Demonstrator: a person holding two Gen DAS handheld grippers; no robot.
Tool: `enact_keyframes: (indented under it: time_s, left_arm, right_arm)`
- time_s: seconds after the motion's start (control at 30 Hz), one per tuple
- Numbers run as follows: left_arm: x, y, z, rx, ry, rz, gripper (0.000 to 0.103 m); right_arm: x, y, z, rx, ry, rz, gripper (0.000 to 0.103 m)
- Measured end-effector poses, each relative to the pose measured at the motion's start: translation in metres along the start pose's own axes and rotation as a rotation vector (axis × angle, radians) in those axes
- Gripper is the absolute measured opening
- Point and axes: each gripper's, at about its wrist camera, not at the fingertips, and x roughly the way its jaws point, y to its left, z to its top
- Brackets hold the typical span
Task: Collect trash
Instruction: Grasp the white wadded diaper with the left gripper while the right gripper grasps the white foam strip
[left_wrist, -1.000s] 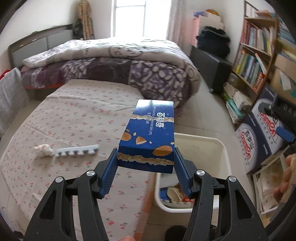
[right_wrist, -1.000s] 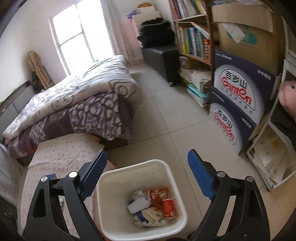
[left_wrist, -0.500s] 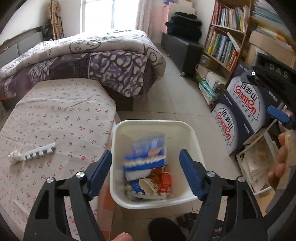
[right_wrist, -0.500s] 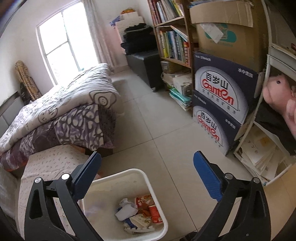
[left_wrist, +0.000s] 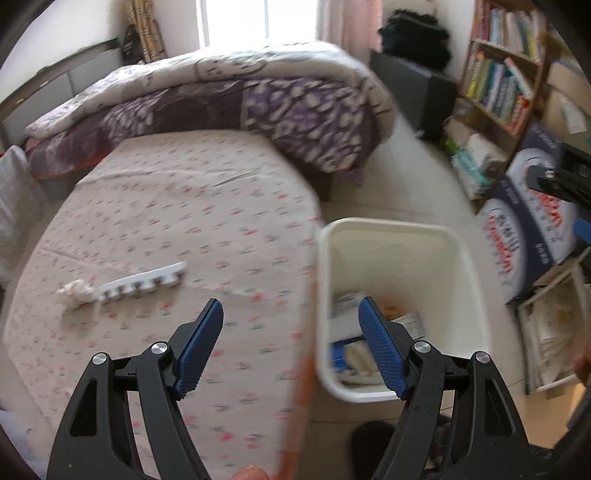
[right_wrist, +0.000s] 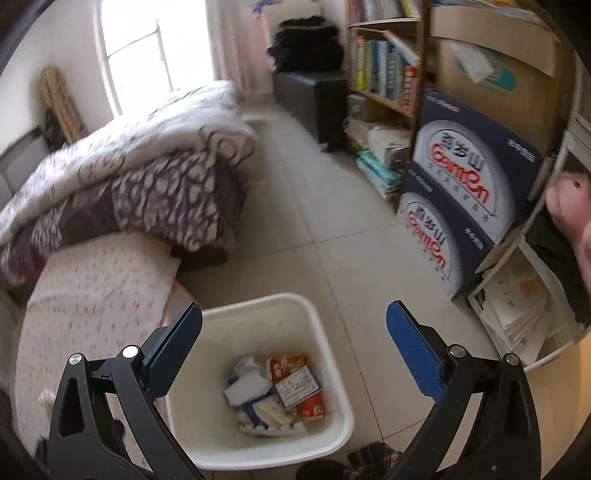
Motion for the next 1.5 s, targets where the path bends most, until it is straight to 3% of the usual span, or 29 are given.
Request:
enact_keyframes:
  time_s: [0.37,0.6,0.7,0.87,0.93,1.03,1.13,1.2,1.3,1.37,1.5]
  left_arm:
    - [0.049,0.134,-0.001,-0.026,0.167,0.237,0.074]
    - [0.061,0.219,-0.004,-0.024,0.221,0.307,0.074]
    - [0.069,0.242,-0.008,0.044,0.258,0.293,0.074]
    - [0.097,0.256,-0.02,0.25,0.318,0.297,0.074]
    - [0.103,0.263,-0.019,0.271,0.325,0.253,0.074]
    - [0.104,0.269,-0.016,0.295,0.309,0.178,0.073]
    - [0.106,0.272,-0.015,0.32,0.303,0.106,0.064]
    - [0.106,0.275,-0.016,0.306,0.292,0.07,0.06]
    - [0.104,0.286,-0.019,0.254,0.257,0.018,0.054]
    - [0.103,0.298,-0.021,0.19,0.223,0.028,0.03]
    - [0.098,0.319,-0.025,0.063,0.18,-0.039,0.029]
  right_arm:
    - [0.003,0.083,-0.025,-0.194,0.078,0.086,0.096]
    - [0.003,0.133,-0.045,-0.357,0.079,0.106,0.096]
    - [0.007,0.153,-0.054,-0.396,0.109,0.135,0.096]
    - [0.014,0.184,-0.069,-0.441,0.17,0.21,0.096]
    - [0.015,0.203,-0.077,-0.519,0.154,0.242,0.096]
    - [0.017,0.242,-0.095,-0.72,0.091,0.36,0.096]
    - [0.019,0.275,-0.114,-0.924,0.046,0.45,0.096]
    - [0.025,0.299,-0.125,-1.055,0.019,0.471,0.096]
    - [0.04,0.324,-0.133,-1.143,0.048,0.533,0.096]
    - [0.051,0.338,-0.141,-1.224,0.059,0.544,0.094]
    - [0.067,0.351,-0.156,-1.297,0.113,0.56,0.073]
